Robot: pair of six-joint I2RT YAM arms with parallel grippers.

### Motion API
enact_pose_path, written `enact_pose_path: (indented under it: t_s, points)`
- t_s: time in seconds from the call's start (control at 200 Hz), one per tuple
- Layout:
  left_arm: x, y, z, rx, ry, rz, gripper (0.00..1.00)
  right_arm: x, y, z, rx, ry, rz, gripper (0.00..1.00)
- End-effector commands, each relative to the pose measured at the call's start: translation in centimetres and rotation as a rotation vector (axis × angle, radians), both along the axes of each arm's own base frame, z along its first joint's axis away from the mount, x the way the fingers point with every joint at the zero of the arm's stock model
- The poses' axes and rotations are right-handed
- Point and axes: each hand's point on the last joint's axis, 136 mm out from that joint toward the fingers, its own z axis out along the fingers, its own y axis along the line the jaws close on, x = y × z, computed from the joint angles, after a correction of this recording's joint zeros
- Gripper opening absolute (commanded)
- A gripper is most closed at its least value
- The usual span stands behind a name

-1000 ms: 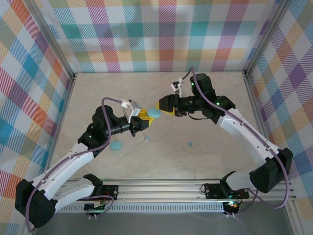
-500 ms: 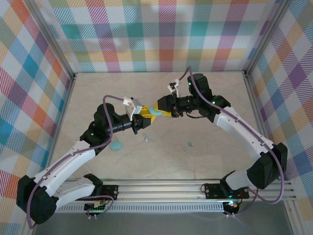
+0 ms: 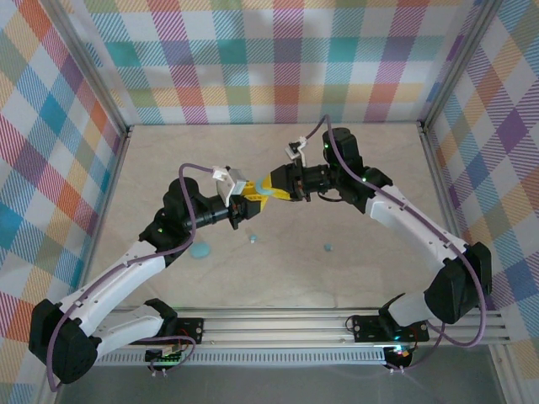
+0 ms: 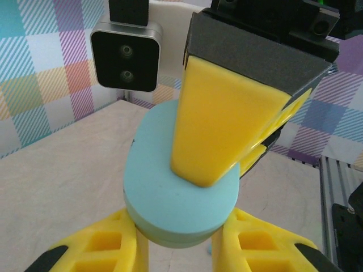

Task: Insert the wireless bluetooth earbuds into the charging case

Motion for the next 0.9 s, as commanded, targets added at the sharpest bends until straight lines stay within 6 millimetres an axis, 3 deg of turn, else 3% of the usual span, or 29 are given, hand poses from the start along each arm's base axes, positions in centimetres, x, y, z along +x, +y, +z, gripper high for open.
enact_pose_path:
  t_s: [0.0, 0.055, 0.18, 0.525, 0.77, 0.895]
  points:
    - [0.6, 0.7, 0.6, -0.014, -0.006, 0.07, 0.27, 0.0, 0.4, 0.3, 0.018, 0.006, 0.012, 0.18]
    - [0.7, 1.2, 0.2, -0.001, 0.007, 0.1, 0.45, 0.5, 0.4, -0.1, 0.006, 0.008, -0.006, 0.17]
    - [0.9, 2.7, -0.6, 0.048, 0.041, 0.184, 0.99, 2.5, -0.3, -1.9, -0.058, 0.011, -0.068, 0.17]
    - [0.7, 6.7, -3.2, 0.068, 0.139, 0.383, 1.0, 8.0, -2.4, -11.4, -0.27, 0.032, -0.169, 0.2]
    - [-0.8, 9.8, -3.9, -0.022, 0.27, 0.516, 1.0, 13.3, -1.1, -16.3, -0.313, 0.065, -0.164, 0.21]
    - [-0.8, 13.3, -5.6, -0.101, 0.402, 0.72, 1.0, 16.0, 0.2, -19.1, -0.311, 0.106, -0.148, 0.21]
